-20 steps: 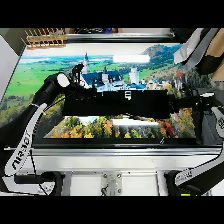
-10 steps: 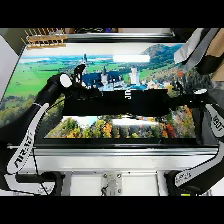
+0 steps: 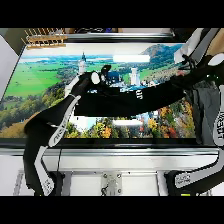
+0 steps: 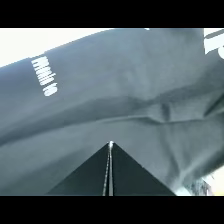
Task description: Fold the clothes and pants, and hang the long-sleeved shirts on hangers.
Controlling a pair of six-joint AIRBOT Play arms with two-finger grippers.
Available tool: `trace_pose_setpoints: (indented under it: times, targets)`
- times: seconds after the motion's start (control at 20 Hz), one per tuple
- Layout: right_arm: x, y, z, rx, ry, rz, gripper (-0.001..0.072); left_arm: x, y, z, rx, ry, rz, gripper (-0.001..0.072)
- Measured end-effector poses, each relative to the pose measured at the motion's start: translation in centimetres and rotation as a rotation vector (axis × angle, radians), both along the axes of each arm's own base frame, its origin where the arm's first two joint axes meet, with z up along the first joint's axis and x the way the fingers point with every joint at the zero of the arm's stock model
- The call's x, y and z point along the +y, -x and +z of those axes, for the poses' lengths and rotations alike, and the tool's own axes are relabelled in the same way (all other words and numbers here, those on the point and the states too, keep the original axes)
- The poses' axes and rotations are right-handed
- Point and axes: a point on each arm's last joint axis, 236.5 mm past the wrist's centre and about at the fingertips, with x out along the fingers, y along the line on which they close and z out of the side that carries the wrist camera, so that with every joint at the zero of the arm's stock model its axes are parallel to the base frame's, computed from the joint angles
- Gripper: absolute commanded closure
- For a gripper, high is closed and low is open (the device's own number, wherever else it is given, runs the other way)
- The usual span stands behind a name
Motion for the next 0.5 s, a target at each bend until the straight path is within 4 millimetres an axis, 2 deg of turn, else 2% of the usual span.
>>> trace_pose_setpoints:
  times: [0.2,0.35,0.5]
  targets:
    - [4.0,-0.1,4.4,-0.067,0.066,0.091,0.0698,-4.1,0.7,-3.0,0.018,-0.007,-0.076,0.0704]
    - [6.6,0.4,5.7,-0.086,0.099,0.149,0.0698,-6.0,1.8,-4.7,0.053,0.022,-0.084,0.0704]
    - [8.9,1.0,6.2,-0.094,0.108,0.194,0.0698,-7.1,2.4,-5.3,0.082,0.064,-0.068,0.0704]
